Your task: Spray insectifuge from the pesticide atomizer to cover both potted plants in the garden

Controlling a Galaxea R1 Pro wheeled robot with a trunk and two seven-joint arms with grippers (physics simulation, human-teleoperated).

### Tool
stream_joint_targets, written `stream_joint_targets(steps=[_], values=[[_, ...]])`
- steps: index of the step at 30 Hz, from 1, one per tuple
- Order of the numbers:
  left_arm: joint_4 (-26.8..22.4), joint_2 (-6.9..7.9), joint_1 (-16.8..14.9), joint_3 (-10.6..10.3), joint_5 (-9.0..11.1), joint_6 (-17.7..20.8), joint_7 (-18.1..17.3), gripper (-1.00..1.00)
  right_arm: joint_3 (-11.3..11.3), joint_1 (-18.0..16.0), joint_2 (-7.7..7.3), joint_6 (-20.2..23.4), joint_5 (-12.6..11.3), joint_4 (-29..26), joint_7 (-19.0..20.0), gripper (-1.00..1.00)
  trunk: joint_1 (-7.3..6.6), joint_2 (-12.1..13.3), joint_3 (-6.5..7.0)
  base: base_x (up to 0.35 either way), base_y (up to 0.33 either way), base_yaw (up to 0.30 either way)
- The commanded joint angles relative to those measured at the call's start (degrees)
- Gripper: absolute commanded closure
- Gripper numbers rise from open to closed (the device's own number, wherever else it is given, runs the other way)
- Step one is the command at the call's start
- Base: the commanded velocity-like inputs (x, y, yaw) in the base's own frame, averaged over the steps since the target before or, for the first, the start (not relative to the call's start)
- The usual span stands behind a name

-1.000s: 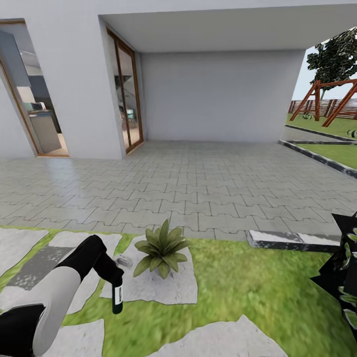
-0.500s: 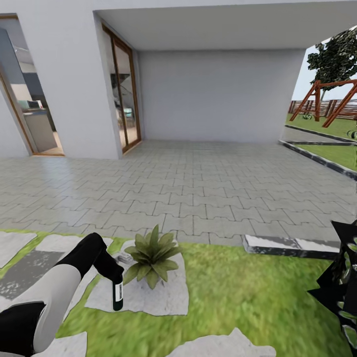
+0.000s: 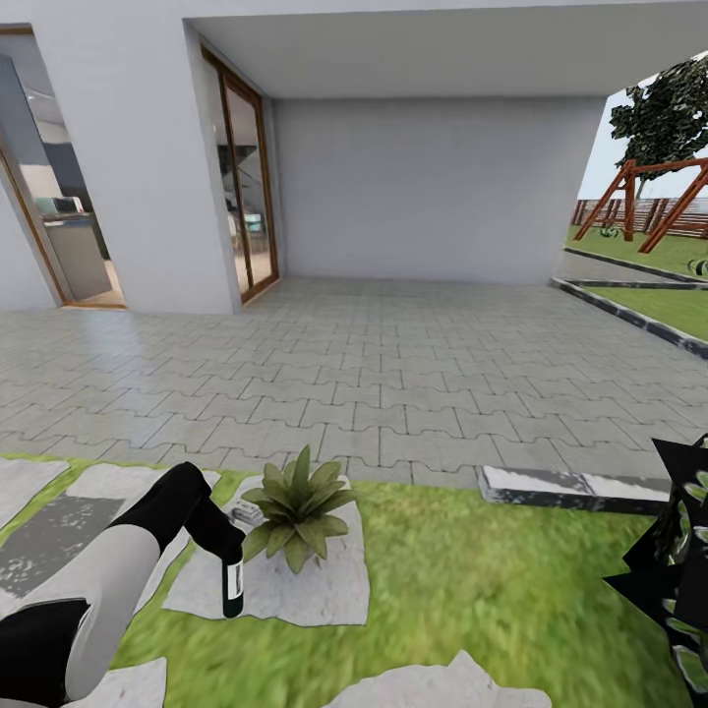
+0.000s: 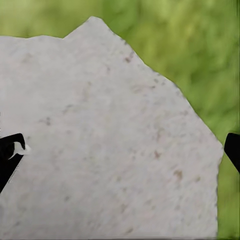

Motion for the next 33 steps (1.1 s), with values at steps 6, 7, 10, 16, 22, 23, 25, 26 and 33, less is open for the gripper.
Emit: stream_joint_targets(steps=[6, 7, 10, 16, 22, 23, 25, 26, 33], values=[[-0.09, -0.1, -0.05, 0.42, -0.56, 0.41, -0.5, 1.0, 1.84, -0.04, -0.13, -0.17, -1.97, 0.18, -0.2, -1.0, -0.01, -0.02, -0.06, 0.0, -0.017, 0.0], [-0.09, -0.11, -0.07, 0.42, -0.56, 0.41, -0.5, 1.0, 1.9, -0.04, -0.1, -0.17, -2.02, 0.21, -0.2, -1.0, -0.01, -0.02, -0.06, 0.0, -0.17, 0.0], [-0.08, -0.01, -0.08, 0.41, -0.56, 0.41, -0.5, 1.0, 1.94, -0.02, -0.02, -0.17, -2.07, 0.23, -0.2, -1.0, -0.01, -0.02, -0.06, 0.0, -0.239, 0.0], [-0.1, -0.2, 0.0, 0.42, -0.56, 0.49, -0.48, 1.0, 1.95, 0.02, 0.01, -0.25, -2.1, 0.23, -0.2, -1.0, -0.01, -0.02, -0.06, 0.039, -0.267, 0.0], [-0.15, 0.21, 0.22, 0.42, -0.57, 2.01, -0.19, 1.0, 2.03, 0.05, -0.07, -1.91, -1.75, -0.08, -0.27, -1.0, -0.01, -0.02, -0.06, -0.059, -0.184, 0.0], [-0.16, 0.25, 0.27, 0.42, -0.59, 2.19, -0.1, 1.0, 2.04, 0.05, -0.08, -2.96, -1.74, -0.09, -0.24, -1.0, -0.01, -0.02, -0.06, -0.027, -0.039, 0.0], [-0.16, 0.36, 0.35, 0.42, -0.63, 2.5, 0.06, 1.0, 2.18, 0.04, -0.09, -5.94, -1.68, -0.11, -0.09, -1.0, -0.01, -0.02, -0.06, -0.011, -0.015, 0.0], [-0.16, 0.44, 0.4, 0.42, -0.64, 2.54, 0.13, 1.0, 2.36, 0.05, -0.09, -6.46, -1.66, -0.12, -0.05, -1.0, -0.01, -0.02, -0.06, -0.005, -0.007, 0.0], [0.0, 0.94, 1.85, 1.41, 0.04, 2.52, 8.72, 1.0, 6.96, 0.01, 0.07, -7.52, -0.71, -0.14, -0.02, -1.0, -0.01, -0.02, -0.06, -0.001, -0.001, 0.0]])
